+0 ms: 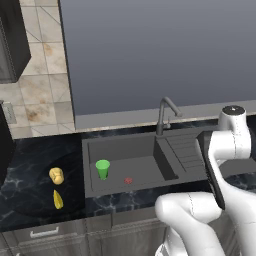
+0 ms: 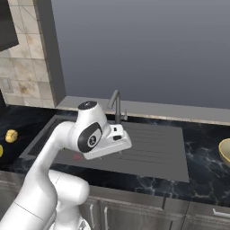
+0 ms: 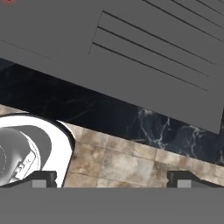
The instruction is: Remove the lemon wedge and potato from the sink. Then move the bowl and cup from the counter to the sink for washing.
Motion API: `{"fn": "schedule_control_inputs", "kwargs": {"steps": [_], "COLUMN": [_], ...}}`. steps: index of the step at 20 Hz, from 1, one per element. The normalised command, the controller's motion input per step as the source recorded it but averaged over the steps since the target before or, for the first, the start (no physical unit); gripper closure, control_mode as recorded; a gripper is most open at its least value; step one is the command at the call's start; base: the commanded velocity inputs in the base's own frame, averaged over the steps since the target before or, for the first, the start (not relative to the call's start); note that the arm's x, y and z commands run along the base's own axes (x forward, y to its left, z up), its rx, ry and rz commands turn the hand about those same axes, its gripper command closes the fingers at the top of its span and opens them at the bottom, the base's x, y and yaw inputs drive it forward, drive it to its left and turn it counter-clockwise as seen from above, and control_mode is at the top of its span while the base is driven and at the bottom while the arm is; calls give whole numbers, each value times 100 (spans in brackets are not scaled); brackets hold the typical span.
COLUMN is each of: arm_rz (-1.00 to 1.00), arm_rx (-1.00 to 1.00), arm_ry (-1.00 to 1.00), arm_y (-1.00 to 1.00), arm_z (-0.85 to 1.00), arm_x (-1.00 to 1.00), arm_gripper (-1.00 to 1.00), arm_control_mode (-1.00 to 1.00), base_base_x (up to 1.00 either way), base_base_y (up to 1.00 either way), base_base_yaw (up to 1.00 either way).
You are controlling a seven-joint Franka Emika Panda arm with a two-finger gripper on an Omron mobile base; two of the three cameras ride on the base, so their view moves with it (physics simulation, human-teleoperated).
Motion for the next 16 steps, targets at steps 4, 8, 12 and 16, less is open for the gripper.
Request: {"fn": "schedule_control_inputs", "kwargs": {"steps": [4, 8, 12, 16], "arm_rz": [0, 0, 0, 0], "arm_rx": [-6, -8, -11, -11], "arm_ry": [0, 0, -1, 0], "arm_y": [-33, -29, -31, -33], "arm_z": [3, 3, 3, 1], "arm_x": [-1, 0, 0, 0], "arm_gripper": [-100, -100, -100, -100], "arm_control_mode": [-100, -100, -100, -100], "base_base_x": [0, 0, 0, 0], "base_base_y": [0, 0, 0, 0], "base_base_yaw": [0, 0, 0, 0]}}
